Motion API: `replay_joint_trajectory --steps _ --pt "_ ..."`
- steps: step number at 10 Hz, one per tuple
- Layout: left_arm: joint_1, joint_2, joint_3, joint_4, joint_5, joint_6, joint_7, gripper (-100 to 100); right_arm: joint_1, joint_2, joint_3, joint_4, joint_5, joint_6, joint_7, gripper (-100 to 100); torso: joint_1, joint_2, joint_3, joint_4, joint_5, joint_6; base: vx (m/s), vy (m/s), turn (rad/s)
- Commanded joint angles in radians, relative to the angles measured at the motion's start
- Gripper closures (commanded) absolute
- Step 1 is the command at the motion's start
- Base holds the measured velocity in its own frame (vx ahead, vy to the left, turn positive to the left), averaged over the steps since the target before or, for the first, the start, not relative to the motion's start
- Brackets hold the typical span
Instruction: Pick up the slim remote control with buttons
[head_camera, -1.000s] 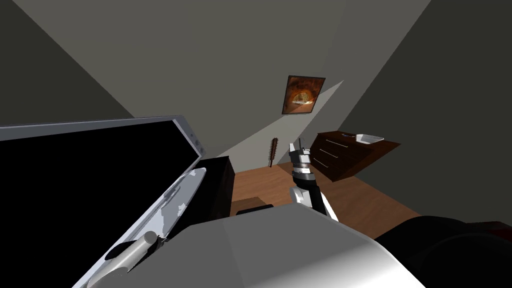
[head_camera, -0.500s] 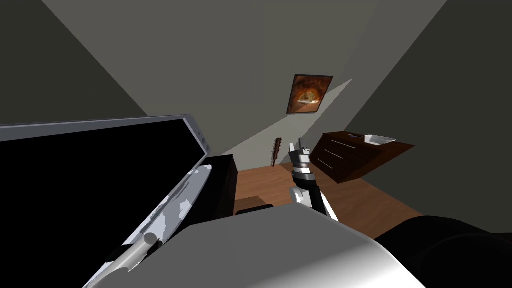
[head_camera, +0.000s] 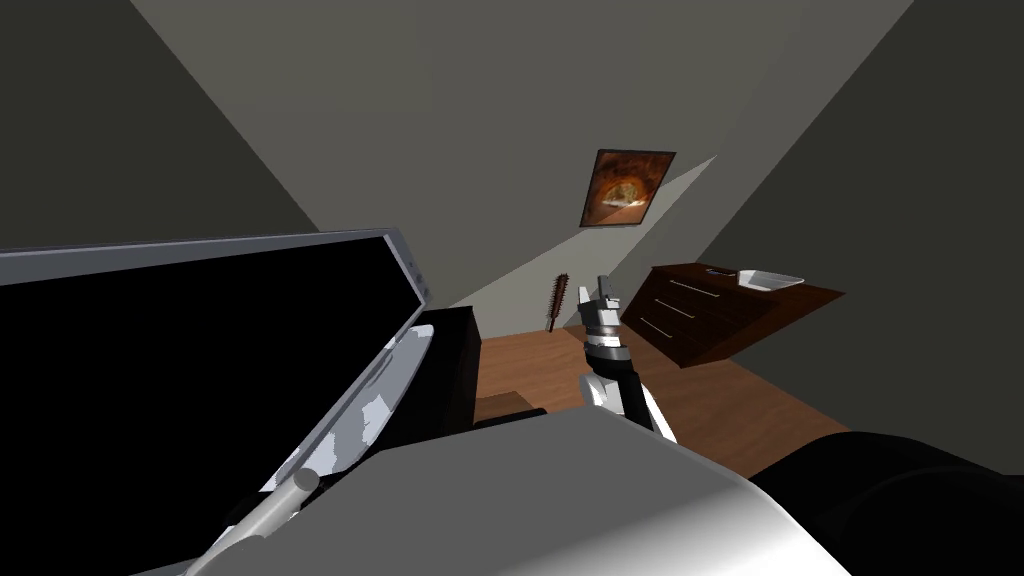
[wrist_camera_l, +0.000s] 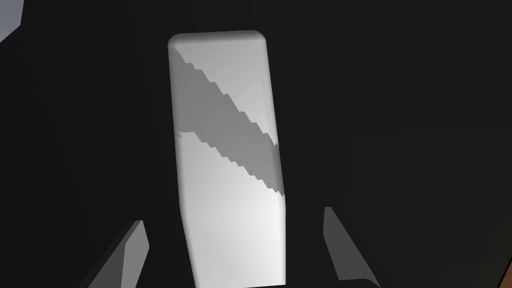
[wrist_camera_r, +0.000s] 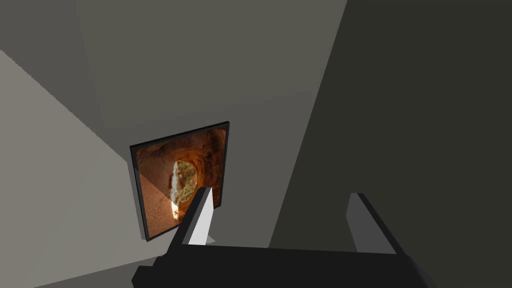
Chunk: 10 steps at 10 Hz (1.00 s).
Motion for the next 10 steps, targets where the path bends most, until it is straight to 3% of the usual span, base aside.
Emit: replay_joint_trajectory --steps 1,2,3,6,7,8,10 --pt "0.0 0.0 0.0 0.0 0.0 0.0 0.0 -100 0.0 0.0 0.0 0.0 0.0 0.0 0.0 0 0.0 0.0 0.0 0.0 0.0 0.0 -0.015 0.031 -0.007" --pt "-0.001 0.0 0.0 0.003 0.0 -0.001 0.0 0 0.0 0.0 0.0 0.0 0.0 0.0 0.0 0 -0.003 -0.002 -0.001 0.0 -0.001 0.0 -0.004 0.007 0.0" --pt "-0.001 -0.022 -0.006 0.021 -0.008 -0.036 -0.005 -100 0.0 0.0 0.0 0.0 0.0 0.0 0.0 0 -0.005 -0.003 -0.002 -0.001 -0.001 0.0 0.027 0.044 0.065" --pt "-0.002 -0.055 -0.015 0.05 -0.021 -0.088 -0.014 -100 0.0 0.0 0.0 0.0 0.0 0.0 0.0 0 -0.006 -0.004 -0.003 -0.001 -0.001 0.0 0.018 0.01 0.027" --pt "0.004 -0.05 -0.014 0.026 -0.021 -0.067 -0.005 -100 0.0 0.0 0.0 0.0 0.0 0.0 0.0 0 -0.006 -0.004 -0.002 -0.001 -0.001 0.0 0.0 0.0 0.0" --pt "0.004 -0.052 -0.014 0.025 -0.022 -0.068 -0.003 100 0.0 0.0 0.0 0.0 0.0 0.0 0.0 0 -0.006 -0.004 -0.002 -0.001 -0.002 0.0 0.0 0.0 0.0" --pt "0.004 -0.051 -0.014 0.025 -0.022 -0.069 -0.003 100 0.0 0.0 0.0 0.0 0.0 0.0 0.0 0 -0.006 -0.004 -0.002 -0.001 -0.001 0.0 0.0 0.0 0.0"
